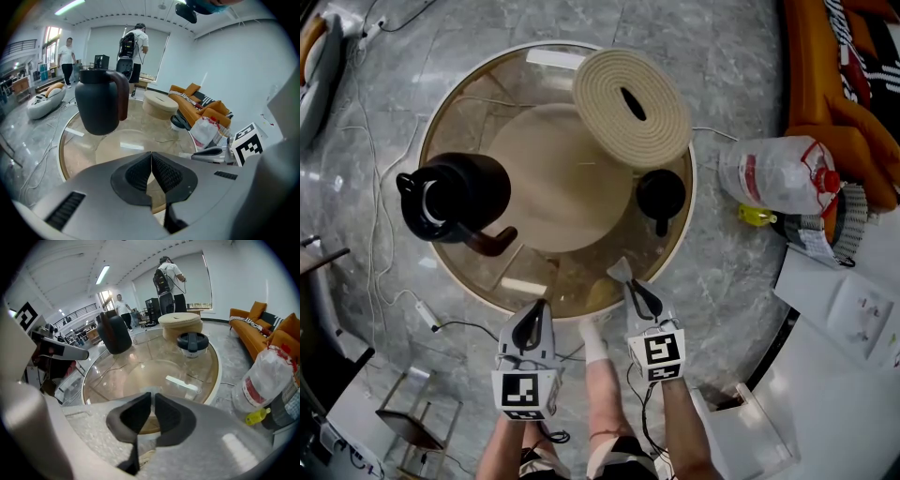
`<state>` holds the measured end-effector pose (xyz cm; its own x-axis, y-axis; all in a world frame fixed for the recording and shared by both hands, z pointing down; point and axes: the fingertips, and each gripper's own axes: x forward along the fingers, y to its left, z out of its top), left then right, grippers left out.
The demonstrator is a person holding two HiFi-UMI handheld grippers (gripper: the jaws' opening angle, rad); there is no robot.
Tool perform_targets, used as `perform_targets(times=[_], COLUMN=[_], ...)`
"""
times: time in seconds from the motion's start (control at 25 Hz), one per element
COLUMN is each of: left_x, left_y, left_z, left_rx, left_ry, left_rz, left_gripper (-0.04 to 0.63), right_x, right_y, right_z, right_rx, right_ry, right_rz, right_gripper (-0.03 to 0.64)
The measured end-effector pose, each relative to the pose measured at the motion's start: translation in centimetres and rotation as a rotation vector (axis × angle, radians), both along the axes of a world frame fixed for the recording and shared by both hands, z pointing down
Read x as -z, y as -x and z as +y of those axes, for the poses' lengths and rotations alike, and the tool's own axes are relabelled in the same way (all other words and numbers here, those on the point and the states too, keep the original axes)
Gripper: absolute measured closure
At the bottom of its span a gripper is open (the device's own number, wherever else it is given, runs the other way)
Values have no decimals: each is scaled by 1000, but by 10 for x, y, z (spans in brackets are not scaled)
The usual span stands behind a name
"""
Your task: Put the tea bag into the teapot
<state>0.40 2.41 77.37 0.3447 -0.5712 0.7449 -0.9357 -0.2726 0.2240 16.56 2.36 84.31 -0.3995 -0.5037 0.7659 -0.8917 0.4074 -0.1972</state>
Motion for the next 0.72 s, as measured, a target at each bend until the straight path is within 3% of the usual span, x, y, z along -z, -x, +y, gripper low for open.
perform_targets(times=[0.08,0.72], left_x=[-1,15], left_y=[2,10], left_z=[1,-5], left_rx=[12,10], left_ry=[8,-34], left_rz=[0,-7], left_gripper=[577,575], right_x=[1,23], right_y=[0,7], right_z=[0,-7], right_rx=[0,15], right_ry=[-4,-42], right_rz=[2,-3], right_gripper=[615,615])
